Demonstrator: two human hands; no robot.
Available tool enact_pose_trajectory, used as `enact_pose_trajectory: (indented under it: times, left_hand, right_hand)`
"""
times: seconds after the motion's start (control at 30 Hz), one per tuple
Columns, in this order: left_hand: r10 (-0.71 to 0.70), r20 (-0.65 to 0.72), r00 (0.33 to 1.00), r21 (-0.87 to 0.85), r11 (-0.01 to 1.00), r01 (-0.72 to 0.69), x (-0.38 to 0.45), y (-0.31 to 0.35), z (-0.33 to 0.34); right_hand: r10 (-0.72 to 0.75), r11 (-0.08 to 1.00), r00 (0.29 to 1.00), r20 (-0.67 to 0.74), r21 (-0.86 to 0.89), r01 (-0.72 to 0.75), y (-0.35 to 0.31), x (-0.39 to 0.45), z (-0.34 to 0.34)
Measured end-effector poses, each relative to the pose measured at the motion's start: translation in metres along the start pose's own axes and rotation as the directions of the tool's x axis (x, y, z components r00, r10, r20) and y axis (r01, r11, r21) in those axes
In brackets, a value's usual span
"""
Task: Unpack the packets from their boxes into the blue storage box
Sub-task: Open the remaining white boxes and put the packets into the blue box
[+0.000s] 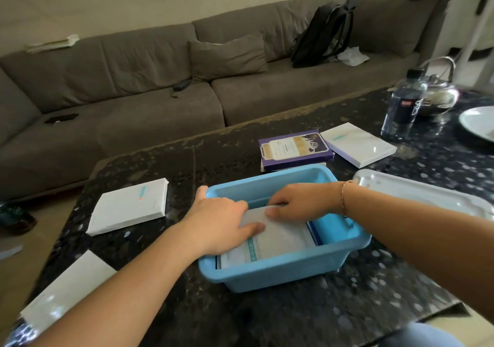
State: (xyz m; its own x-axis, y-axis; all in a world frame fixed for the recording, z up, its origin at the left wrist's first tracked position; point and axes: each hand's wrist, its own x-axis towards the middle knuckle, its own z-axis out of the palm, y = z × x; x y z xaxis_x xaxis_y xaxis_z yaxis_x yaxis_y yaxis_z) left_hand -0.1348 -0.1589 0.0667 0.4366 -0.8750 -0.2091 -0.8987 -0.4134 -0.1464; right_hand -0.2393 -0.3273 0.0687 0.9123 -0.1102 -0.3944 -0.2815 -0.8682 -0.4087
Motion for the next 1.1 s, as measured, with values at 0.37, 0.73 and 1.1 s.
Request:
enact_pose_trajectory:
  times: [0.37, 0.73, 1.1]
  left_hand:
    - [0.069, 0.016, 0.997, -0.101, 0.993, -0.067, -0.002, -0.012, 0.001]
    - [-0.021, -0.136, 0.990, -0.138, 0.990, 0.002, -0.004, -0.006, 0.009]
    - [-0.099, -0.239, 0.966, -0.198, 0.979, 0.051, 0.002, 0.004, 0.010]
  right_hand:
    - [0.130, 0.990, 0.984, -0.120, 0.069, -0.123, -0.029, -0.007, 0.018]
    - [0.355, 0.128, 0.854, 0.381, 0.885, -0.448, -0.012, -0.039, 0.006]
    - [0.385, 0.242, 0.867, 0.315, 0.872, -0.425, -0.036, -0.044, 0.007]
